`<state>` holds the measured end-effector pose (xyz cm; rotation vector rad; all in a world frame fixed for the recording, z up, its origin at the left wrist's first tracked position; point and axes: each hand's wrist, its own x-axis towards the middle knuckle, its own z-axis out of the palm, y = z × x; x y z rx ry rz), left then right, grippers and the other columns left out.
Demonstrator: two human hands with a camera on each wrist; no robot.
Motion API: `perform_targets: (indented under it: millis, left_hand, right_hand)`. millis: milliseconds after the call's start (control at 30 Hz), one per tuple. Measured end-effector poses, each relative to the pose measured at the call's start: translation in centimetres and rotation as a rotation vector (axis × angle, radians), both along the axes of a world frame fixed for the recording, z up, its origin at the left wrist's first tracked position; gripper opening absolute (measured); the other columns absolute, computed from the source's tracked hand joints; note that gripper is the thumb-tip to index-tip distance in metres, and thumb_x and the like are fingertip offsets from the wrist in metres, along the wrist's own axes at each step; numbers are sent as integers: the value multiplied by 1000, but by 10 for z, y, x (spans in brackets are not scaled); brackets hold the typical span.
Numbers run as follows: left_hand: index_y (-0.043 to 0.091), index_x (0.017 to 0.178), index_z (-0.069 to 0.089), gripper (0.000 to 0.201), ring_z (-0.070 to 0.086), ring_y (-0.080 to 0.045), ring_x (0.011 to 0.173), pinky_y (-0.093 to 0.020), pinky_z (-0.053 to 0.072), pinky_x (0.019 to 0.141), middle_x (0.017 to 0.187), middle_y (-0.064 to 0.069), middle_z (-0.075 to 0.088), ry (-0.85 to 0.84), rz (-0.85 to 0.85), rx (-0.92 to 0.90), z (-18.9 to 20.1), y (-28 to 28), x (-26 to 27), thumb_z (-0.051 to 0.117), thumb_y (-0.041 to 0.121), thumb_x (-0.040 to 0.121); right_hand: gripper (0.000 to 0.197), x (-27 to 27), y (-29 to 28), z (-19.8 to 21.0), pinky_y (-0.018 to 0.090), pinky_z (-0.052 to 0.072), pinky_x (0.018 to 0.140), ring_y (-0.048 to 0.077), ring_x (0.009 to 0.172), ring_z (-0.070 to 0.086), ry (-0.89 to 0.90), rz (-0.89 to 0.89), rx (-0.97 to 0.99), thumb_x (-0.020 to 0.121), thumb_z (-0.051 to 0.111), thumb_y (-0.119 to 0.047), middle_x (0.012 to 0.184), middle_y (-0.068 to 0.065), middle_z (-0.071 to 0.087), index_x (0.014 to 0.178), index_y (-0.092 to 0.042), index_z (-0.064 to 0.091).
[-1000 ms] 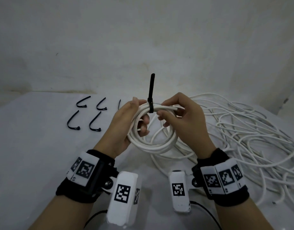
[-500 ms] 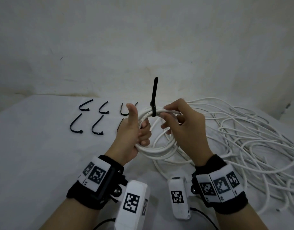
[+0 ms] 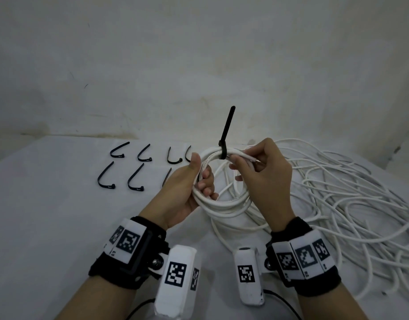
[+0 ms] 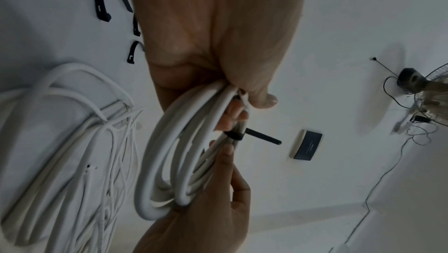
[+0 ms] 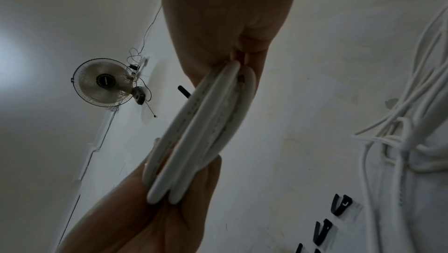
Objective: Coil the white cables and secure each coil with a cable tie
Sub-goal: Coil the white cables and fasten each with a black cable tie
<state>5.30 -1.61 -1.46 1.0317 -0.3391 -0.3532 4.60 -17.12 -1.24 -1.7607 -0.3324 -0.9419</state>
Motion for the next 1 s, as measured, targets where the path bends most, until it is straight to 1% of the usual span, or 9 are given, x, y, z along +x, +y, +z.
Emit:
perform_targets:
  millis: [167,300,400,467,633,700,767,900,1000]
  left_hand:
    - [11,74,44,38,40,-9,46,-25,52,59,52,4,36,-20,0,-90,2,5,2,40,48,82]
    - [9,78,46,33,41,-9,47,-23,49,55,53,4,37,-11,7,-96,2,9,6,43,41,84]
    - [9,82,48,27,45,-9,50,-23,48,56,56,4,40,-13,-23,-92,-1,9,7,48,33,93]
    - [9,84,50,20,47,-9,53,-23,48,58,57,3,43,-22,-50,-79,-4,9,7,49,28,89]
    - [8,89,52,23,50,-10,55,-22,49,59,58,3,45,-39,-21,-32,-2,10,6,51,30,92]
    - [6,94,54,31,54,-12,59,-26,52,65,61,1,50,-53,24,40,-2,11,6,45,35,86]
    - [7,97,57,35,58,-15,62,-32,51,73,63,-1,55,-58,76,110,-2,10,6,41,38,91]
    - [8,104,56,31,61,-15,64,-29,56,68,71,-4,55,-59,213,120,5,11,5,35,31,101]
    - [12,104,55,24,65,-17,73,-35,55,77,76,-4,56,-33,319,111,9,17,3,34,24,103]
  right_hand:
    - [37,0,1,0,39,59,57,21,73,69,160,122,25,78,75,-5,91,4,65,104,-15,52]
    - [49,2,0,-2,35,59,65,16,79,69,251,253,-125,80,61,11,103,2,65,118,-18,54]
    - [55,1,-6,1,30,59,66,13,82,69,315,346,-151,86,50,16,114,-2,60,123,-25,49]
    - [59,0,-10,2,30,59,70,13,87,68,319,379,-199,87,46,17,115,-8,57,125,-28,45]
    - [53,3,-9,-1,22,56,68,11,84,67,259,316,-191,90,45,14,116,3,58,131,-19,46]
    - [48,5,-5,-2,19,55,63,9,80,67,214,245,-143,91,45,12,116,7,56,129,-16,50]
    - [46,6,-1,-3,18,55,60,7,77,65,177,187,-88,90,45,13,114,8,53,127,-14,53]
    - [47,11,14,-2,20,55,59,10,77,65,140,148,0,90,43,14,115,9,49,124,-16,53]
    - [46,18,27,4,20,55,60,10,77,65,146,149,63,90,42,14,116,8,49,122,-17,53]
